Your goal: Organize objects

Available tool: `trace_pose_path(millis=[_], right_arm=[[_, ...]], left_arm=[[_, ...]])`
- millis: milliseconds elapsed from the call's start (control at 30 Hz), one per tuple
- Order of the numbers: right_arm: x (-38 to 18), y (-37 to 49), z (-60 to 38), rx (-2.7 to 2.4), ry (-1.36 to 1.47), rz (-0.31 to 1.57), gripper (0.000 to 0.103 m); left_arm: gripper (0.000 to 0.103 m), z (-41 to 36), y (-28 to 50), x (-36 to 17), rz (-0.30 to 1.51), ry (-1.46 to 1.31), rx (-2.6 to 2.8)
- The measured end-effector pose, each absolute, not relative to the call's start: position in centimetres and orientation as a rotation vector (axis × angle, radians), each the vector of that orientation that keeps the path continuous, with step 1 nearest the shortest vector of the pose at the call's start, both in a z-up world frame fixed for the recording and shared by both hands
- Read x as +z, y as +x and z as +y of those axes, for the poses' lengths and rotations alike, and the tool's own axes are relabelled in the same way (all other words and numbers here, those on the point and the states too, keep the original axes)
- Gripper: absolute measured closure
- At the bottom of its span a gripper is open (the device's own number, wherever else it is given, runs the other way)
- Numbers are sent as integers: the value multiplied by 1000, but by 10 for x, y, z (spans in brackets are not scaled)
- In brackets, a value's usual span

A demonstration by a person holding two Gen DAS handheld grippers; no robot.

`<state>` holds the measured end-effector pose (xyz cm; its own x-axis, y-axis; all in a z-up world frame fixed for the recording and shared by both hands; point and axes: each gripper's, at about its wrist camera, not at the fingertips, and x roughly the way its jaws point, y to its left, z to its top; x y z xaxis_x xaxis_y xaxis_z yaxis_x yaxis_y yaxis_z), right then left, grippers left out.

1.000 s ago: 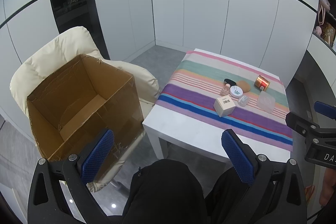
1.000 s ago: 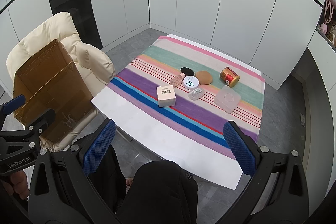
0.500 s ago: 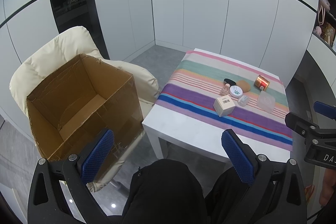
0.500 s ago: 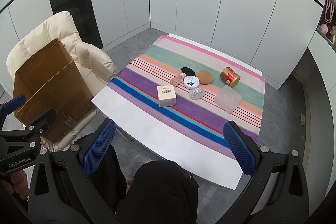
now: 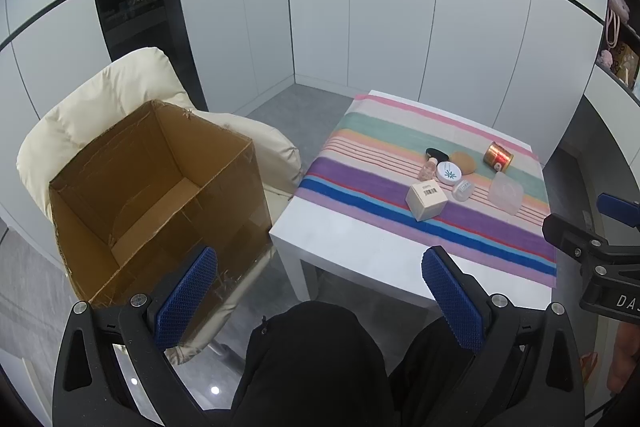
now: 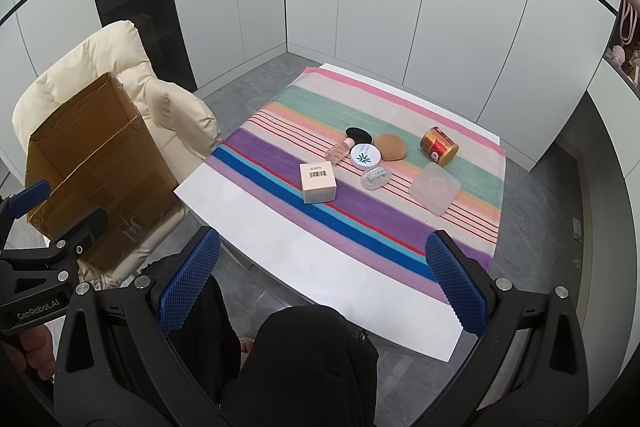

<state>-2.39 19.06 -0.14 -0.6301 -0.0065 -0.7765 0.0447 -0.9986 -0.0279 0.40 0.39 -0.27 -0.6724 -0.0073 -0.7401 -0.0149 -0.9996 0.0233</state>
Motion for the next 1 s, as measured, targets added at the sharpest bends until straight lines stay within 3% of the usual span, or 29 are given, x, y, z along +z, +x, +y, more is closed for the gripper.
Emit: trace_pose_path(millis=[1000], right_arm=[[-1,-24,189,-2810,1340,70,0]], left_arm=[[0,3,1,-4,31,-1284,2857]])
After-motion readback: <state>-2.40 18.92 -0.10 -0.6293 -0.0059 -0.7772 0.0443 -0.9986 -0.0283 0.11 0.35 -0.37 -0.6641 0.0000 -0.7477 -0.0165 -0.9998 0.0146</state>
